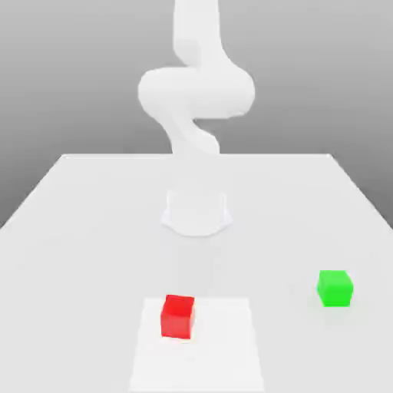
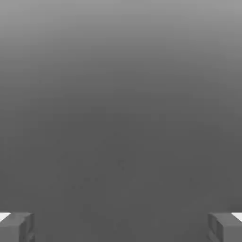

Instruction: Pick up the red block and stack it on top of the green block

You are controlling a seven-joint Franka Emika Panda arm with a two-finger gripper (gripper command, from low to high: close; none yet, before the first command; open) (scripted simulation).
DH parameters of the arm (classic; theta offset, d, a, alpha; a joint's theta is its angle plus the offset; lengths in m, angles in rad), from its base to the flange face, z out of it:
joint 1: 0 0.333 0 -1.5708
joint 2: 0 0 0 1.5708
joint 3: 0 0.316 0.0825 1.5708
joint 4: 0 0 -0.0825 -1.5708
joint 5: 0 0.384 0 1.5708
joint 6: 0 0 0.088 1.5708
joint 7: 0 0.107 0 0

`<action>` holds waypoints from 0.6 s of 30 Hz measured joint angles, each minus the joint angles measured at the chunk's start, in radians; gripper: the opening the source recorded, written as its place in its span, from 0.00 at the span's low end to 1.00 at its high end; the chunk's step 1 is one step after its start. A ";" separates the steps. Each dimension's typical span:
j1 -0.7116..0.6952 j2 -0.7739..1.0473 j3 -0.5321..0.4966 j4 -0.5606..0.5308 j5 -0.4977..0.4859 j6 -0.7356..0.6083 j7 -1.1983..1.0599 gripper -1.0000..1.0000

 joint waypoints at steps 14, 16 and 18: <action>-0.061 0.527 -0.001 -0.331 -0.030 0.327 0.065 0.50; -0.062 0.599 -0.007 -0.377 -0.023 0.372 0.066 0.50; -0.066 0.671 -0.010 -0.423 -0.005 0.417 0.059 0.50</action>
